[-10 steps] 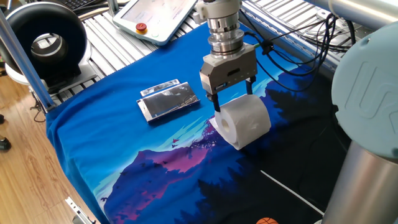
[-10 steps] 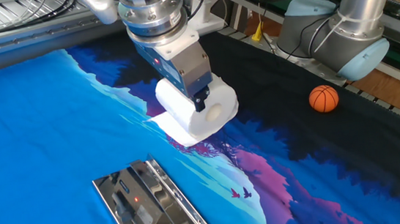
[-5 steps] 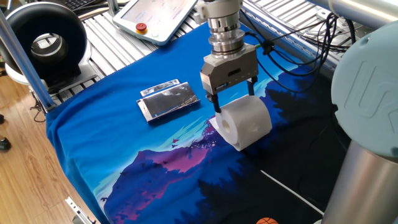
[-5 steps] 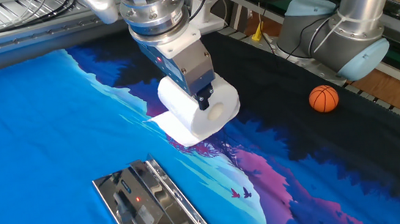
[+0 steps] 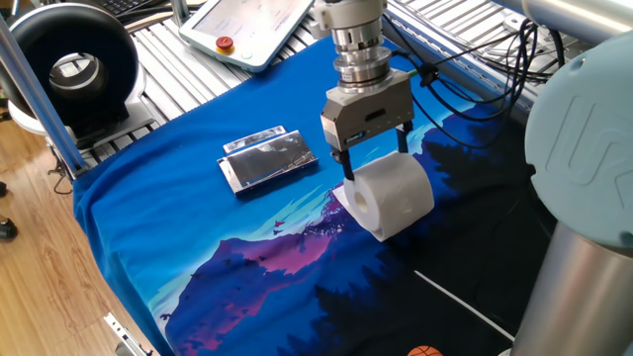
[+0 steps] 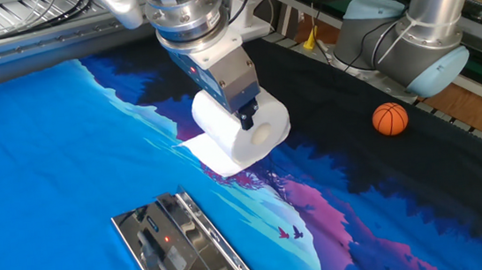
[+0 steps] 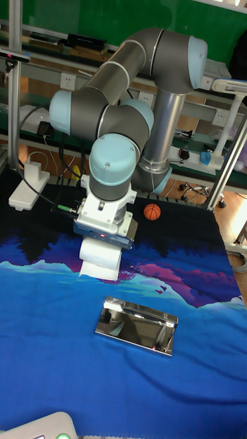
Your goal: Put the toilet paper on its holder
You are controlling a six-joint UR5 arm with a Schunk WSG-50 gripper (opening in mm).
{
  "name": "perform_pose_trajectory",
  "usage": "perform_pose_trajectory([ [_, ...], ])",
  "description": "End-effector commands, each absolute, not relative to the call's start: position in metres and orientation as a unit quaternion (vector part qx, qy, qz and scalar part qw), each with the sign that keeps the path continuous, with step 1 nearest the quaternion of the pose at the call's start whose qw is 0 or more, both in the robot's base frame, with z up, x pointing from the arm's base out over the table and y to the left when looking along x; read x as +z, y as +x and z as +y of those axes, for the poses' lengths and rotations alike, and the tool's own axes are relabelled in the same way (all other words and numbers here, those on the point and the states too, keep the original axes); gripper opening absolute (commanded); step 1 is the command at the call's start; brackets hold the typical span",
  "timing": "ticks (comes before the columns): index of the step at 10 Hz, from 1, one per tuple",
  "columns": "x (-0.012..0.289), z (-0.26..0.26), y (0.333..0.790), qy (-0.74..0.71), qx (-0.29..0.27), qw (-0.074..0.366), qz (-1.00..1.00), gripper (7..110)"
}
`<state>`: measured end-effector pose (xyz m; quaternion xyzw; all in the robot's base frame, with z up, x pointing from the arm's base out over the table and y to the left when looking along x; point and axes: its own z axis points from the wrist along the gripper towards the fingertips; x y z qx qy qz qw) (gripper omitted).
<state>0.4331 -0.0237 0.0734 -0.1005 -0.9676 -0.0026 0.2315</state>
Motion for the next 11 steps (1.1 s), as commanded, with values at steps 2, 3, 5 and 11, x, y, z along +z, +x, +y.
perform_pose_trajectory([
  [2, 0.076, -0.019, 0.429, -0.104, -0.007, 0.241, -0.965, 88],
  [3, 0.074, -0.015, 0.429, -0.107, -0.007, 0.242, -0.964, 88],
  [5, 0.071, -0.013, 0.429, -0.108, -0.006, 0.242, -0.964, 88],
  [11, 0.066, -0.019, 0.436, -0.095, -0.021, 0.229, -0.969, 110],
])
